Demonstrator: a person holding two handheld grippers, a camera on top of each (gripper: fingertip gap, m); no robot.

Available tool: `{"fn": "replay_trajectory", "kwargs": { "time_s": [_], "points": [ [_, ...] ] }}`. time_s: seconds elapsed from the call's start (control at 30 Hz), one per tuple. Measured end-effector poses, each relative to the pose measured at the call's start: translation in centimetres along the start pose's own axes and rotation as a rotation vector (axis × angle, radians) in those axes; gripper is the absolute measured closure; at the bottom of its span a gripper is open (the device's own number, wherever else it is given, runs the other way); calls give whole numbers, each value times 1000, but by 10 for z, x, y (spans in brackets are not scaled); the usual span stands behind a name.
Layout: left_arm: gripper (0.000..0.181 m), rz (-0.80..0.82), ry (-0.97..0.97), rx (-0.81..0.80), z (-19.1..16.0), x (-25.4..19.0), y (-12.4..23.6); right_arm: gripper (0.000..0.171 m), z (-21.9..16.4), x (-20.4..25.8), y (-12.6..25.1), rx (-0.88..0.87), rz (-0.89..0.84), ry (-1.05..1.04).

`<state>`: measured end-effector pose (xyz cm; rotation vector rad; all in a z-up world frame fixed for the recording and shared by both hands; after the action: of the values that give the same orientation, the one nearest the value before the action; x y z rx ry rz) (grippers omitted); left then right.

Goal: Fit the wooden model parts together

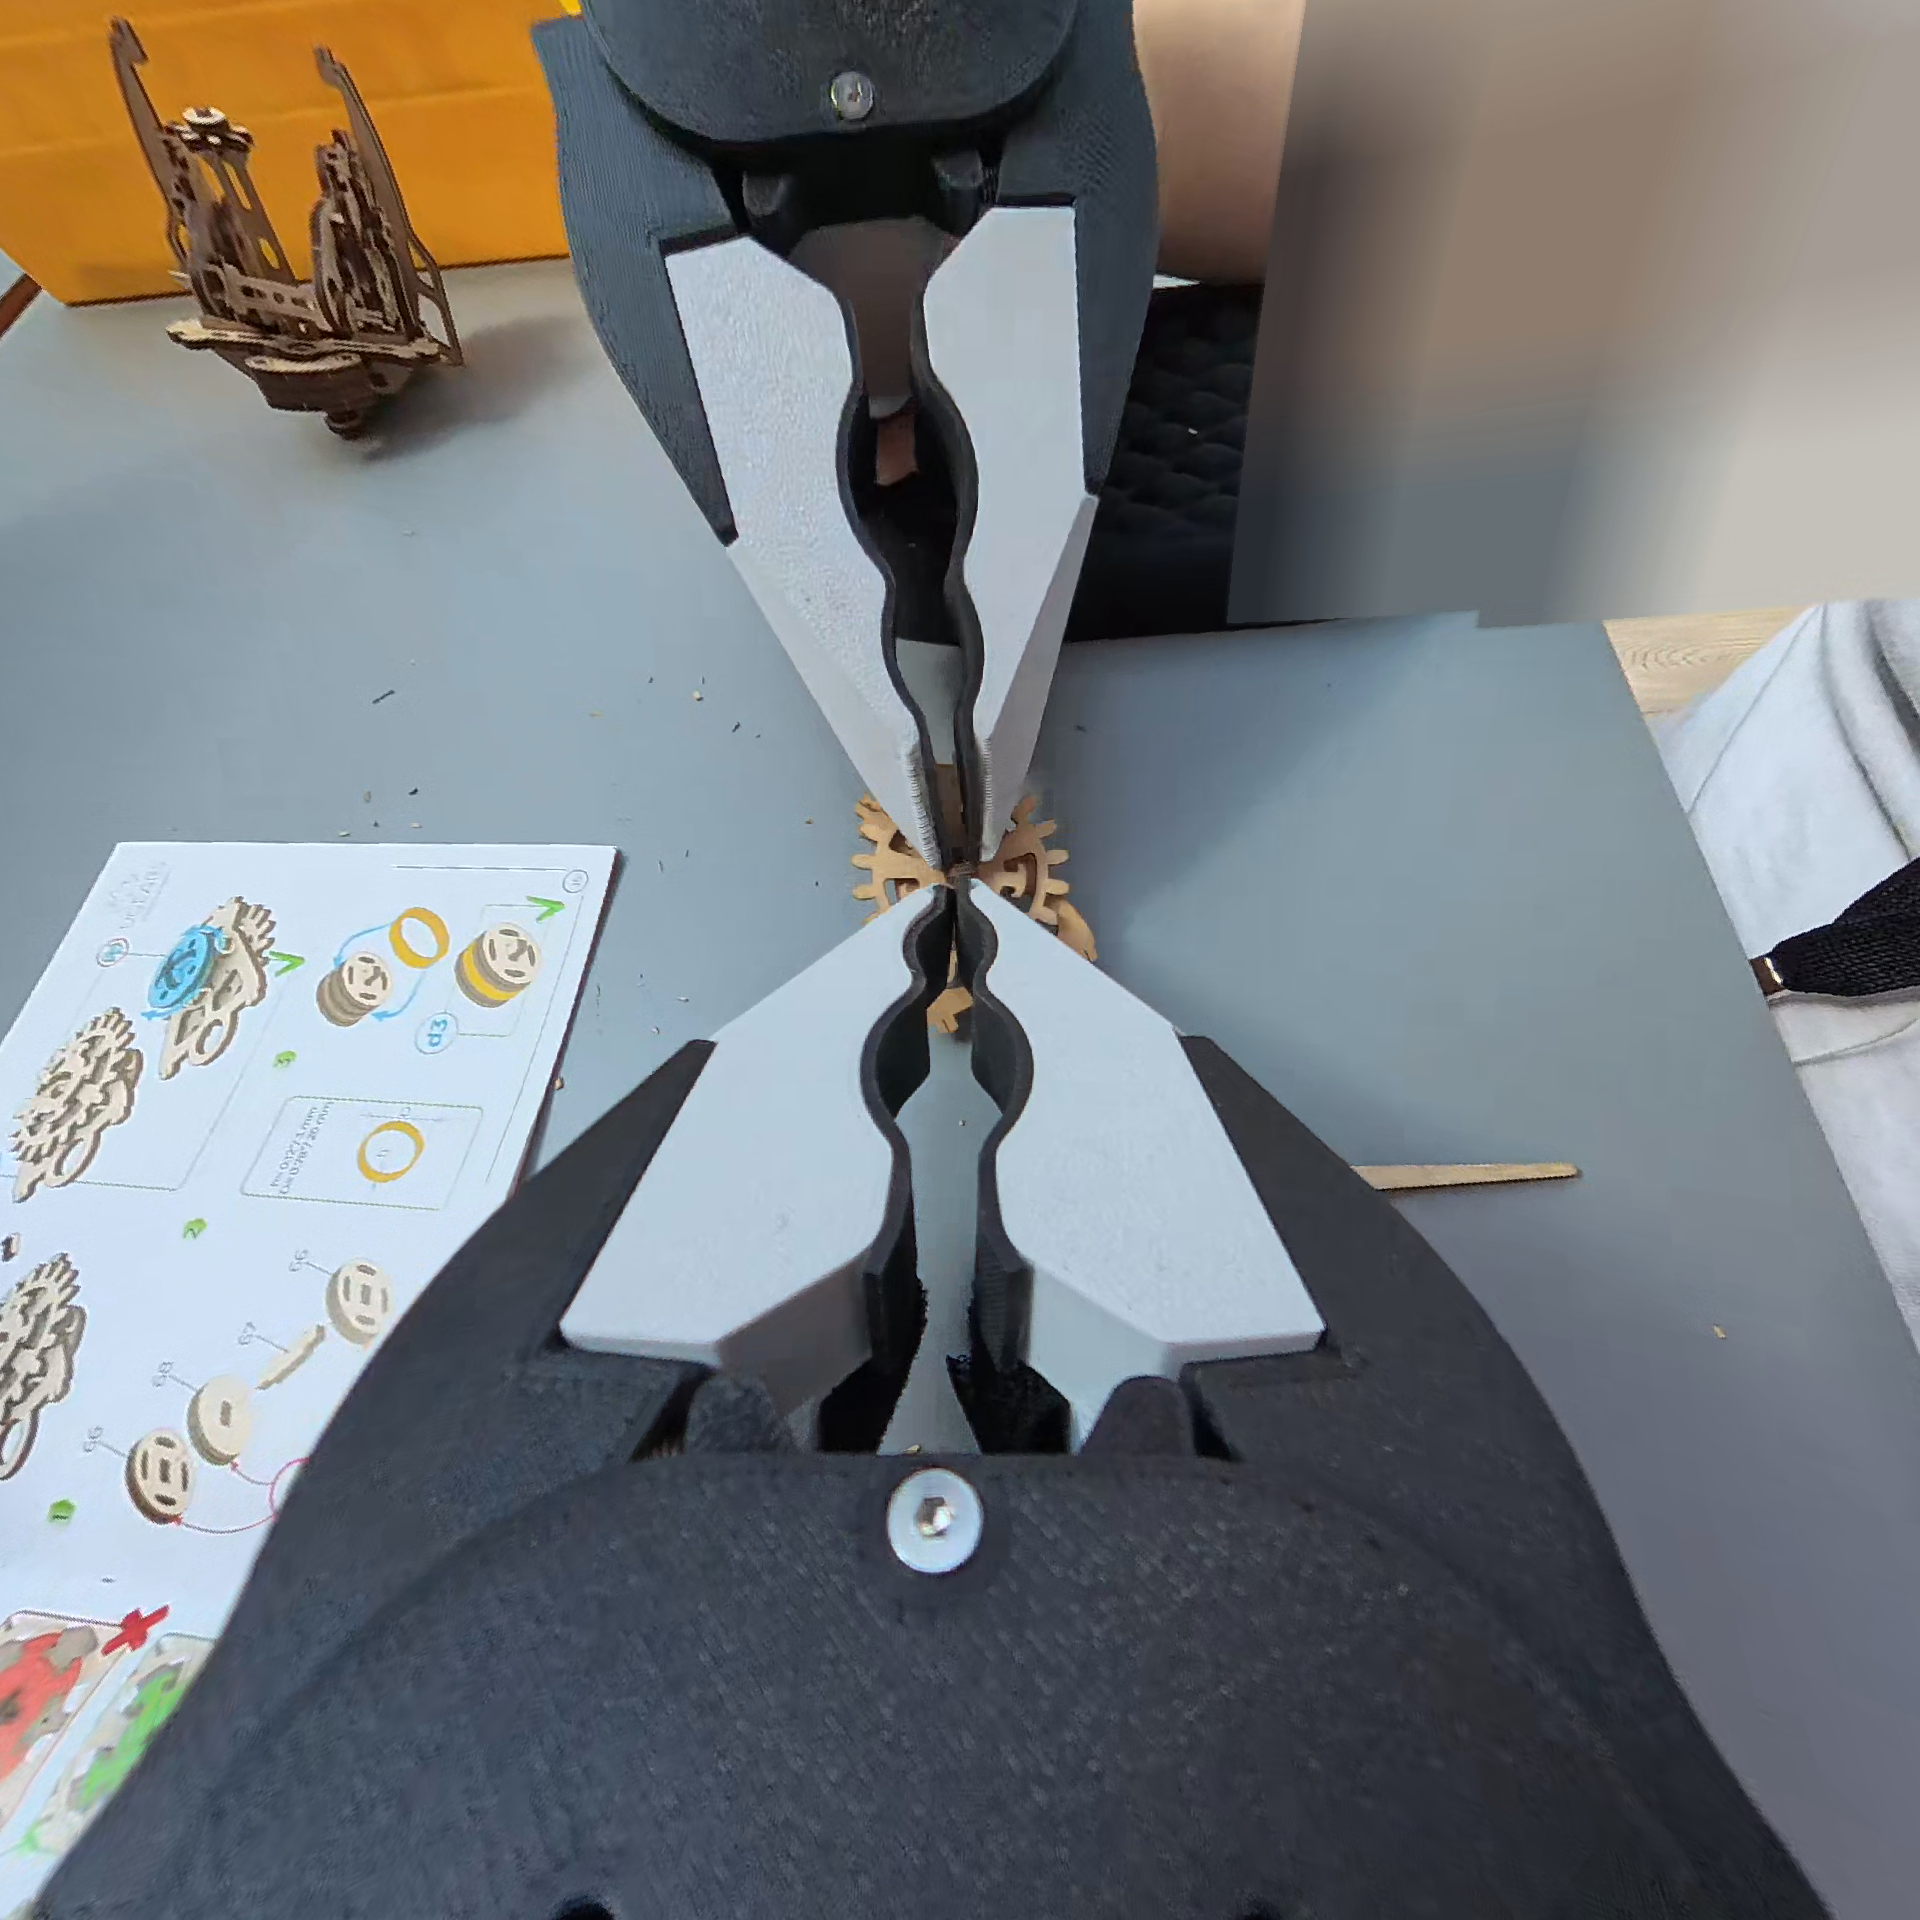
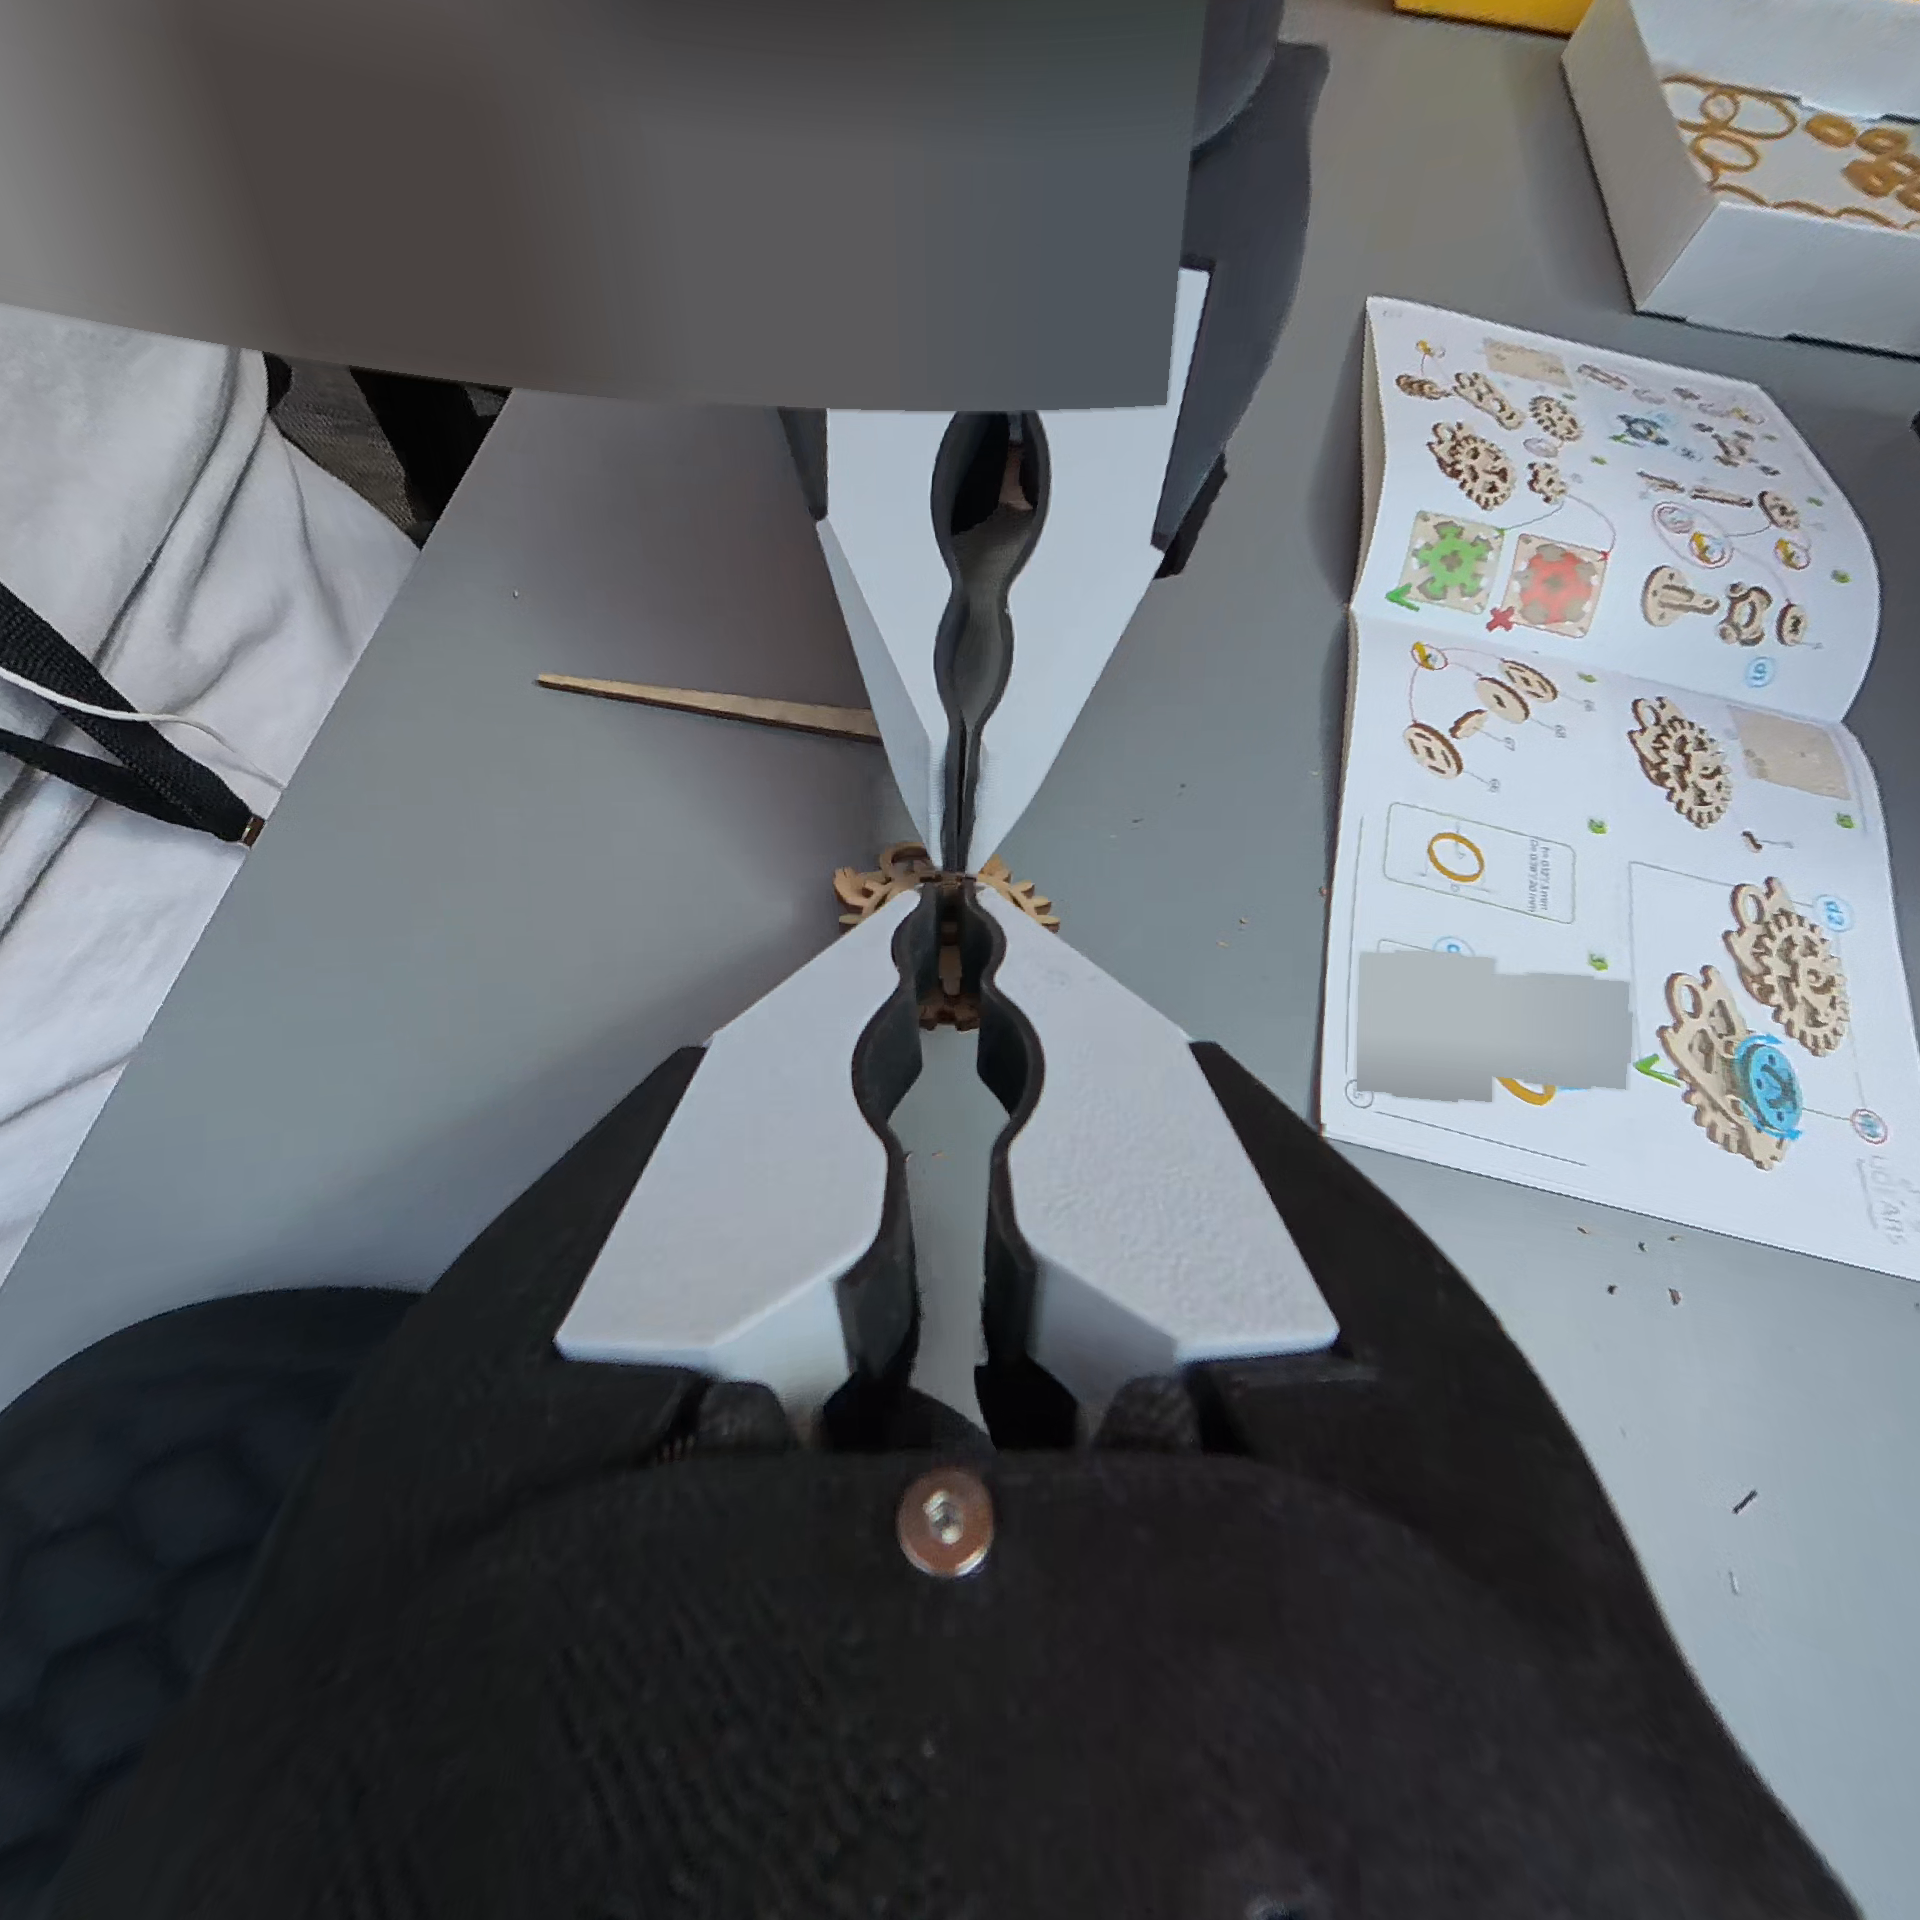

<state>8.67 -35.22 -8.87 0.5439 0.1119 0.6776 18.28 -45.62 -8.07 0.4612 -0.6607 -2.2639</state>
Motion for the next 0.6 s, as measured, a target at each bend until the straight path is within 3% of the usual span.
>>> {"fn": "replay_trajectory", "kwargs": {
  "time_s": [0.2,0.47,0.6],
  "points": [
    [181,-14,19,17,-2,1,-4,159,-4,0,7,53,2,-11],
    [176,-3,55,-61,3,2,0,151,-6,-1,21,-69,66,-41],
    [176,-27,40,-40,4,-3,-3,171,-8,4,29,-76,-31,123]
  ]
}}
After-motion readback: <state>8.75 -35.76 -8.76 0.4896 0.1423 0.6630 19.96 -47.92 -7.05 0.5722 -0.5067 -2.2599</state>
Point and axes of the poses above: each gripper's, where its closed fingertips meet, y back along the fingers, z out of its top, x = y × z across the jaws, the point moved 9 cm from there along y, back along the fingers, and after that the axes turned 3 degrees about y, right-handed, at the moved point
